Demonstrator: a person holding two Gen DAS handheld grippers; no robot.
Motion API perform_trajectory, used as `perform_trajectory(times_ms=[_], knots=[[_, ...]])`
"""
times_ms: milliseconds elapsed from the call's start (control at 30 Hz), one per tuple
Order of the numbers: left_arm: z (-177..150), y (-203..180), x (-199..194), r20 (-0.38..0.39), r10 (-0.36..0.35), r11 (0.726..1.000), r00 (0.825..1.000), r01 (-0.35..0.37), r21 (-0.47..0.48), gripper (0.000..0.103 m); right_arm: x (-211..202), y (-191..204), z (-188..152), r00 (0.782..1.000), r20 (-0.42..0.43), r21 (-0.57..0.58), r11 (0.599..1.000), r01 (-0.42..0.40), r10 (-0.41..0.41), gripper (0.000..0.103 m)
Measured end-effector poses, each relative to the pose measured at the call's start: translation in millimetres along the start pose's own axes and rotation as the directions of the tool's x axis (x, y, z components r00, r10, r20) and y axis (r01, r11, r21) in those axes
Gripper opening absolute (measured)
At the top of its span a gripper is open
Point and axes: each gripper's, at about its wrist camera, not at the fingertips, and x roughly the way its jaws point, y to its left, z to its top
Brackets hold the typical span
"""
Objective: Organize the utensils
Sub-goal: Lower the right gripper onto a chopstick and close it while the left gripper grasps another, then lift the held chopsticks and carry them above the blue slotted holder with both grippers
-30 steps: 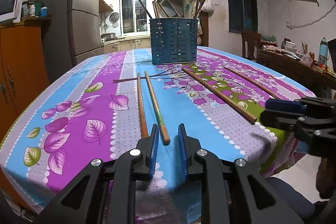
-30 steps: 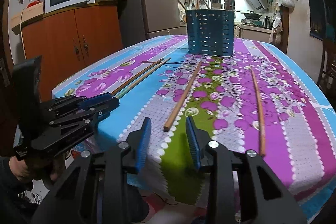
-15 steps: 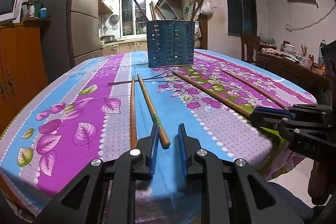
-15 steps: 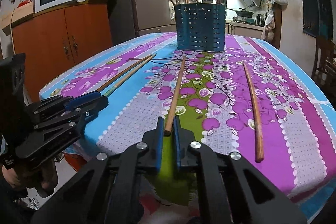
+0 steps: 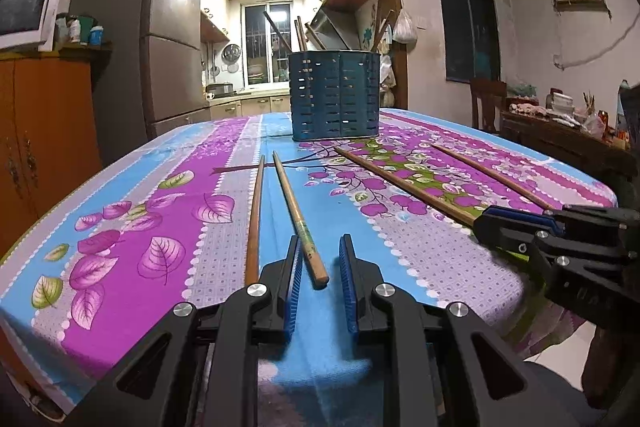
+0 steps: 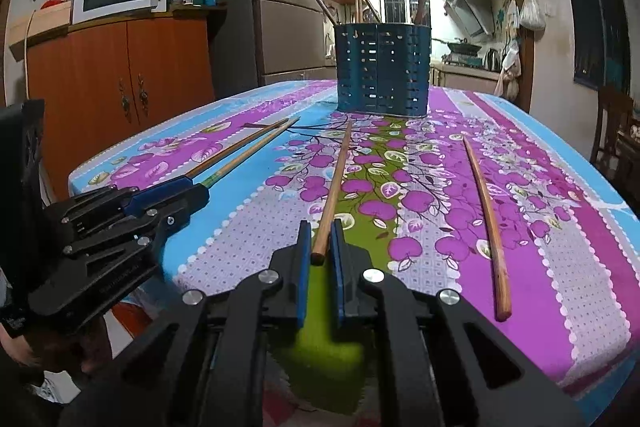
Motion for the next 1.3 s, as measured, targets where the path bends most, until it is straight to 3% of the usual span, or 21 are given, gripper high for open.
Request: perform_trajectory(times_ms=[33, 200, 500, 767, 900, 1000, 1300], knots=[[0.1, 0.1, -0.5, 0.001, 0.007, 1.000, 1.000, -0.007, -0.002, 0.013, 0.0, -0.6, 0.1, 1.000, 0.000, 0.007, 1.000, -0.001, 0.001, 0.008], [1.1, 2.2, -1.8, -0.005, 0.018, 1.000, 1.000, -0.018, -0.011, 0.008, -1.6, -5.0, -1.3, 1.000, 0.014, 0.043, 0.999, -0.010, 0.009, 0.006], [21.5, 2.2, -24.9, 0.049, 0.004, 1.000, 0.999, -0.004, -0.005, 0.008, -33.3, -9.3, 19.0, 0.998, 0.069, 0.042, 0.999, -0.005, 0.002, 0.005], [102.2, 6.0, -59.4, 0.210, -0.043, 0.999, 0.977, 0.039, 0.024, 0.008, -85.0, -17.7, 88.8, 0.977, 0.212, -0.035, 0.999, 0.018, -0.010, 0.005], [142.1, 2.7, -54.0, 0.239, -0.055, 0.997, 0.969, 0.043, 0.058, 0.008, -84.7, -28.3, 129.6, 0.976, 0.215, -0.038, 0.999, -0.013, 0.021, 0.005], [167.4, -0.8, -39.3, 0.212, -0.063, 0.997, 0.975, 0.050, 0.067, 0.008, -73.4, -34.4, 150.5, 0.980, 0.197, -0.039, 0.999, -0.011, 0.019, 0.005], [202.2, -6.3, -12.7, 0.137, -0.056, 0.997, 0.989, 0.047, 0.069, 0.008, -45.6, -48.0, 190.1, 0.992, 0.127, -0.013, 1.000, -0.017, 0.018, 0.005]])
